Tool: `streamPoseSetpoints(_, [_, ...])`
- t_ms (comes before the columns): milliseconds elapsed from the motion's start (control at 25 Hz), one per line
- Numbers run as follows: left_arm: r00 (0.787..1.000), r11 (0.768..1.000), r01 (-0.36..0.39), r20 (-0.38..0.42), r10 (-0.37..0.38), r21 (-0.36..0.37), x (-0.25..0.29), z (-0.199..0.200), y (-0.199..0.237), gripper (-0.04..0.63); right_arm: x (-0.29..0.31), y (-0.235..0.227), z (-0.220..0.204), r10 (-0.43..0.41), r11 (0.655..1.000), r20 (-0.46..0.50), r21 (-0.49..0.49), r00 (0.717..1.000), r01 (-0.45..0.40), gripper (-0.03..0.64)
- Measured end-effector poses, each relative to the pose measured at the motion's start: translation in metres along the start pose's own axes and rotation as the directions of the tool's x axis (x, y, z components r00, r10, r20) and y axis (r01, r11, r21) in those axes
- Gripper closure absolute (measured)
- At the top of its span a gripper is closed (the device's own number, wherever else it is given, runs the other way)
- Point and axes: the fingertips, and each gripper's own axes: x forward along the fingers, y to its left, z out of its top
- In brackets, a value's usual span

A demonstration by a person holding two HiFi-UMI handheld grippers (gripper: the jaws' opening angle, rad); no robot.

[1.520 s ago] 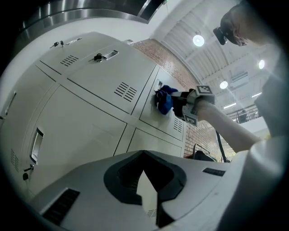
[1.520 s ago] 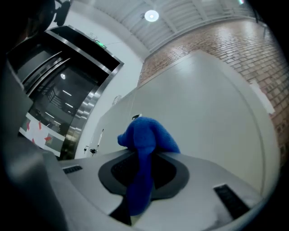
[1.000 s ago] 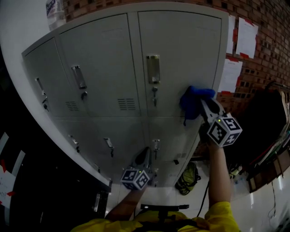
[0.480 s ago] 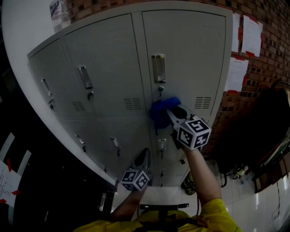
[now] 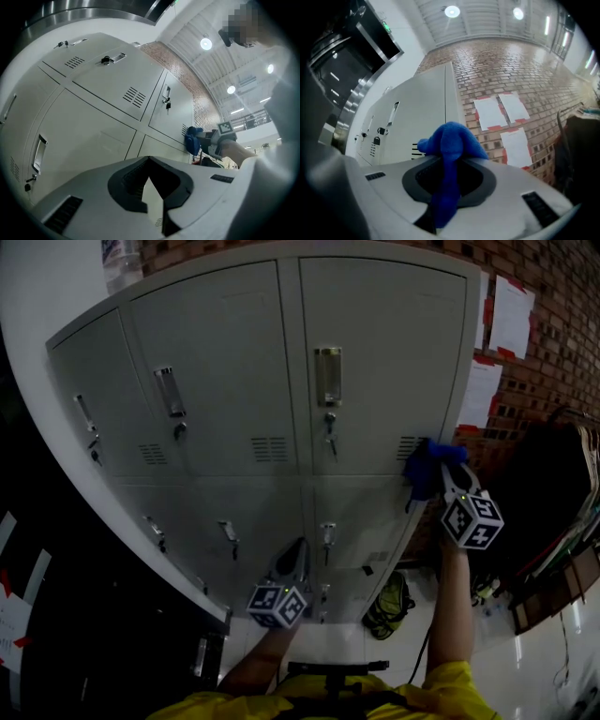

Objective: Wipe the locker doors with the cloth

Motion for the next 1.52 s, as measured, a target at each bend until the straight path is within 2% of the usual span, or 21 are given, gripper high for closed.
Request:
streamPoseSetpoints(120, [1.000, 1.000, -0.006, 0.001, 0.006, 0.007, -0.005, 0.004, 0.005, 0.603, -0.011, 0.021, -0.002, 0.036, 0.999, 0.049, 0.020, 0.998, -0.037, 0.548])
streamPoseSetpoints(240, [1.000, 1.000, -0.007, 0.003, 0.007, 0.019, -0.008, 0.007, 0.012, 0.603, -0.027, 0.073, -0.024, 0.106, 0.993, 0.036, -0.052, 0.994, -0.104, 0.548])
streamPoseSetpoints(320, [1.000, 1.000, -0.008, -0.005, 0.008, 0.021, -0.008, 0.005, 0.017, 0.603, -0.036, 0.108, -0.052, 0.141, 0.988, 0.004, -0.064, 0.990, -0.140, 0.546])
streamPoseSetpoints(440, [1.000, 1.000, 0.002, -0.027, -0.001, 0.017, -0.010, -0.001, 0.022, 0.603, -0.059, 0.154, -0.098, 0.197, 0.980, -0.003, 0.000, 0.980, -0.197, 0.546])
streamPoseSetpoints(560, [0.998, 1.000, 0.014, -0.055, -0.013, 0.010, -0.020, -0.013, 0.025, 0.603, -0.077, 0.179, -0.162, 0.182, 0.983, -0.113, 0.025, 0.977, -0.180, 0.546])
streamPoseSetpoints(640, [0.998, 1.000, 0.003, -0.069, -0.003, -0.001, -0.033, -0.021, 0.026, 0.603, -0.089, 0.188, -0.184, 0.194, 0.980, -0.144, 0.070, 0.970, -0.185, 0.546])
streamPoseSetpoints(760, [0.998, 1.000, -0.012, -0.069, 0.011, -0.015, -0.061, -0.023, 0.015, 0.603, -0.113, 0.204, -0.180, 0.262, 0.962, -0.113, 0.110, 0.958, -0.250, 0.546])
streamPoseSetpoints(960, [0.997, 0.998, -0.054, -0.050, 0.055, 0.022, -0.120, -0.014, -0.014, 0.603, -0.174, 0.230, -0.175, 0.341, 0.931, -0.111, 0.176, 0.933, -0.319, 0.546])
streamPoseSetpoints(1240, [0.997, 0.997, -0.073, -0.014, 0.074, 0.029, -0.229, -0.040, -0.125, 0.603, -0.357, 0.197, -0.150, 0.337, 0.925, -0.068, 0.211, 0.939, -0.317, 0.546])
streamPoseSetpoints(1400, [0.992, 0.994, -0.112, -0.051, 0.113, 0.011, -0.314, -0.063, -0.182, 0.603, -0.462, 0.192, -0.145, 0.332, 0.918, -0.090, 0.258, 0.939, -0.300, 0.546])
streamPoseSetpoints(1520, [0.989, 0.990, -0.138, -0.060, 0.138, 0.002, -0.364, -0.056, -0.214, 0.603, -0.521, 0.198, -0.128, 0.341, 0.910, -0.085, 0.279, 0.936, -0.307, 0.546])
